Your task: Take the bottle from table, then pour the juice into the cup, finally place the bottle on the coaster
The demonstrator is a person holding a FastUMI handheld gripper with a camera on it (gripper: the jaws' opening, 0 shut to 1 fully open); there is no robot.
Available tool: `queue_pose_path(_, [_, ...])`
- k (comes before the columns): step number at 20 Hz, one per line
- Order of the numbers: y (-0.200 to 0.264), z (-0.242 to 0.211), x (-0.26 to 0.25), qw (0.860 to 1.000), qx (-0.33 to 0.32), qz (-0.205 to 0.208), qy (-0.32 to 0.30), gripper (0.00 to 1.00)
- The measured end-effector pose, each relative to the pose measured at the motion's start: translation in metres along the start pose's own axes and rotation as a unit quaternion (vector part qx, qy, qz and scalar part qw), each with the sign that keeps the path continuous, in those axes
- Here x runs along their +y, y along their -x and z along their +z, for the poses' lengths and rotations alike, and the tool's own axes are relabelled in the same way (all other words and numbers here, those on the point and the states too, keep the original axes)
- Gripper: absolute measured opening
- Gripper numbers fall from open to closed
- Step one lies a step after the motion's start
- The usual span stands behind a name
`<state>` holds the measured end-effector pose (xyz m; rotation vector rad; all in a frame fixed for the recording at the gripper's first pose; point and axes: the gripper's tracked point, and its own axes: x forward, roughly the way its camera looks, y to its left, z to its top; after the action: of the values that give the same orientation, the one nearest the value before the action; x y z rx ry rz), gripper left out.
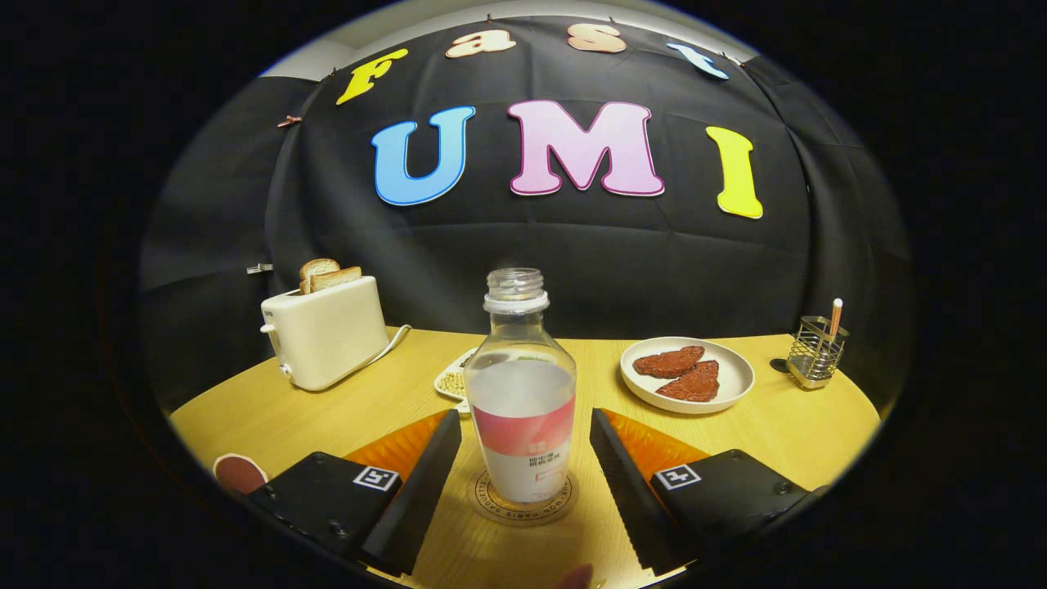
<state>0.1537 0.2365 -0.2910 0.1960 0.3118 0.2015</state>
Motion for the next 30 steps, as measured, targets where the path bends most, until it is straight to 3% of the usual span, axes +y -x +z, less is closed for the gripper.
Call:
queue_pose_path(14, [0.129, 0.083, -0.011, 0.997, -0.048, -0.04, 0.041, 0.97])
queue_pose_path(25, [0.215, 0.18, -0.02, 0.989, -0.099, -0.079, 0.07, 0.97])
queue_pose_path(30, [0.243, 0.195, -0.017, 0.988, -0.109, -0.085, 0.074, 0.97])
